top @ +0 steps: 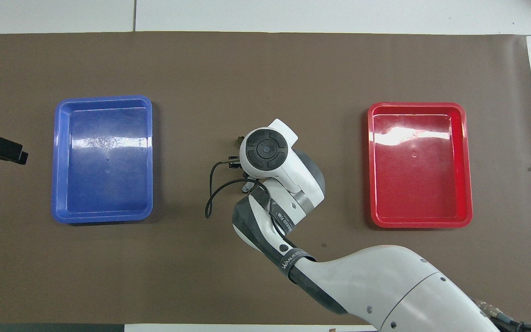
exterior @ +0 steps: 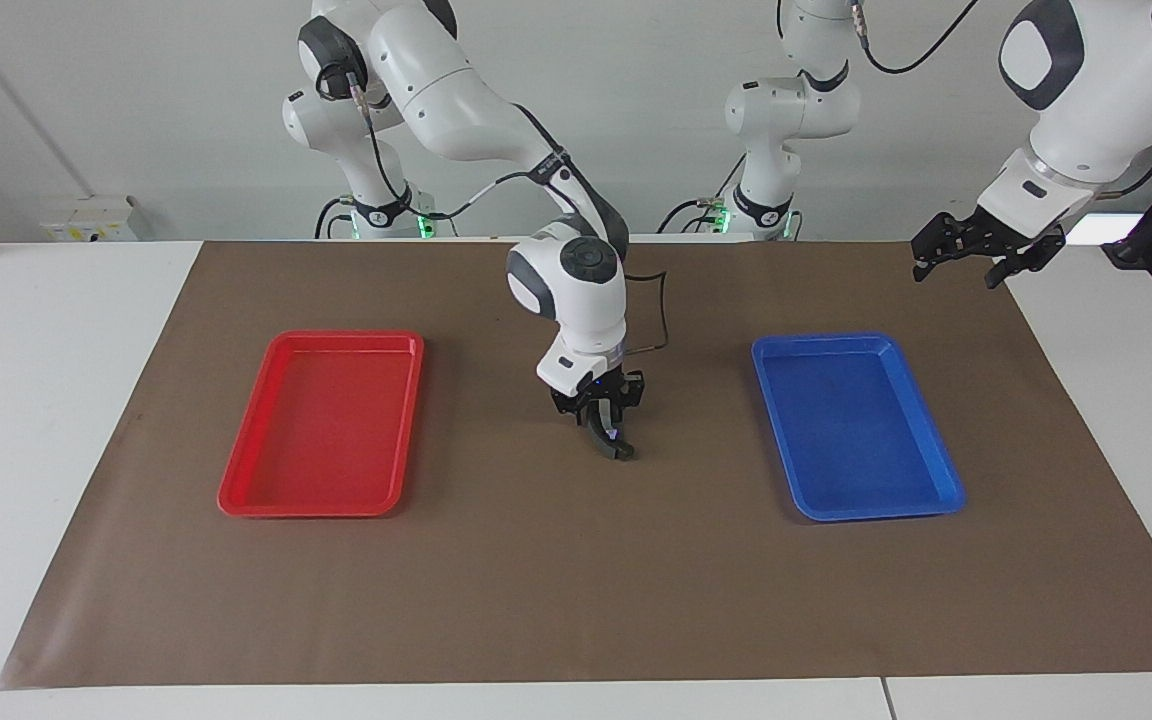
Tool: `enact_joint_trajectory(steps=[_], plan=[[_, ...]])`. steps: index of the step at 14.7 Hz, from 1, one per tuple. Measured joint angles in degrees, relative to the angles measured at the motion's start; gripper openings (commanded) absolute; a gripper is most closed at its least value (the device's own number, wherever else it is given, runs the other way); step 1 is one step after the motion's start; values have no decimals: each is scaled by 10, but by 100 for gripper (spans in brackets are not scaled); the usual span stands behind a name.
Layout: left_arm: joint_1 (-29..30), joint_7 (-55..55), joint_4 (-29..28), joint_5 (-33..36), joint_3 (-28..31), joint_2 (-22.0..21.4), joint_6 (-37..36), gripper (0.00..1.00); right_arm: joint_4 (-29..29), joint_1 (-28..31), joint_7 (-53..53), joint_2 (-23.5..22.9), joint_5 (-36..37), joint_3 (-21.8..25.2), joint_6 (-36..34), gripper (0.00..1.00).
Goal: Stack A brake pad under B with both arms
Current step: 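Lower the curved shoe onto the flat pad and open the right gripper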
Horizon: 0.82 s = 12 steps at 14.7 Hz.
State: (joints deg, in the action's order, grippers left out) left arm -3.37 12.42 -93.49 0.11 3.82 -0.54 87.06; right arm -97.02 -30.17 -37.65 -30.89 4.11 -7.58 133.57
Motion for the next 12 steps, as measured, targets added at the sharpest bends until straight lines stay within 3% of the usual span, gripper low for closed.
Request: enact_joint_trajectory(steps=[3, 6, 12], plan=[[0, 0, 0, 0, 0, 0, 0, 100, 1, 1, 0, 3, 0, 1, -2, 100], [0, 0, 0, 0, 0, 0, 0, 100, 5, 12, -6, 39, 0, 13, -38, 100], [0, 0, 0, 0, 0, 0, 0, 100, 5, 150, 2, 162, 4, 17, -138, 100]])
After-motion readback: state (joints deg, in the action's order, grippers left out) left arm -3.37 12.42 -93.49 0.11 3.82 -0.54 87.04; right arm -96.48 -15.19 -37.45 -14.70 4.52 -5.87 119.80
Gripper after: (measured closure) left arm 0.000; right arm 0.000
